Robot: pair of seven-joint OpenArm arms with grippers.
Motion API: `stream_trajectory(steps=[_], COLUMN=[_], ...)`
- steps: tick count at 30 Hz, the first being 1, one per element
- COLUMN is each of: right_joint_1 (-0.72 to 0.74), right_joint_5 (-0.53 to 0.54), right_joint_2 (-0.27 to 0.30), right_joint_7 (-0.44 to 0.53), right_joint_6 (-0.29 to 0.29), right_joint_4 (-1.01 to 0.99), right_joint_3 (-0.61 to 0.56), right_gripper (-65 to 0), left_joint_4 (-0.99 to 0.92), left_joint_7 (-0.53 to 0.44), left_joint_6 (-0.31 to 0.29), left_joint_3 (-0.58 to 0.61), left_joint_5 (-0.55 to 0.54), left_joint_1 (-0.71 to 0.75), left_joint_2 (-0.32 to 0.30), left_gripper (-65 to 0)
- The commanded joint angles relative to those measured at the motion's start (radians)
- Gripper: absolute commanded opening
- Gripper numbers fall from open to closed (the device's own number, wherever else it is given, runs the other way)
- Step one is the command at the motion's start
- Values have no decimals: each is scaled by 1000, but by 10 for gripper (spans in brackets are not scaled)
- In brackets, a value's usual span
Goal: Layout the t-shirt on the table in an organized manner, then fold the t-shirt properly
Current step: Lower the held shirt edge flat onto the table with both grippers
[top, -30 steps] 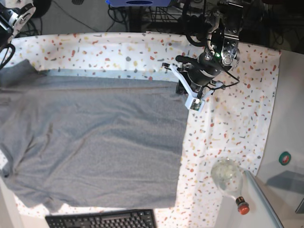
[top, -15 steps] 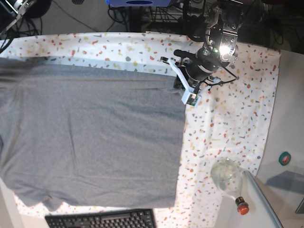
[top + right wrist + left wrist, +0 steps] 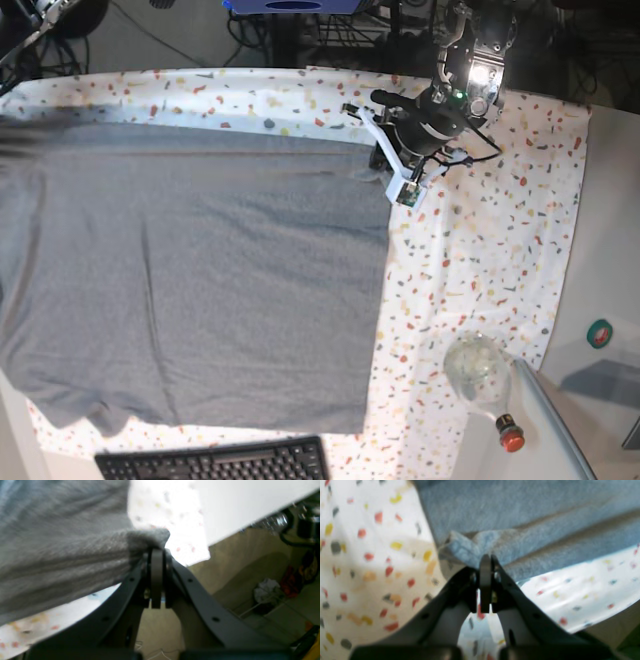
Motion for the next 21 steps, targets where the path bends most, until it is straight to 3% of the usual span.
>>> stream_trajectory(steps=[1,3,9,17,21], right_joint_1=[14,13,13,0,-44], right_joint_5=[-1,1,-1,-1,2], right_joint_2=[13,9,-27,-48,-77], right_joint_7=[0,-13,-12,-18,-18], right_joint_6=[-12,-12,-10,-10,-9], right_joint_4=[5,28,28,36,113], right_joint_3=[-34,-5,-37,-41,-38], right_gripper=[-650,-650,-650,-650,-650], left_joint_4=[23,32,56,99,96], left_joint_7=[-14,-14,-14,-14,-14], left_joint_6=[16,24,137,145,145], left_joint_3=[-6,-6,2,-37,9], left_joint_5=[14,14,13,11,5], left_joint_1=[-3,-3,10,32,35], left_joint_2=[-11,-18,-76,-90,-93], left_gripper=[-650,-650,-650,-650,-650])
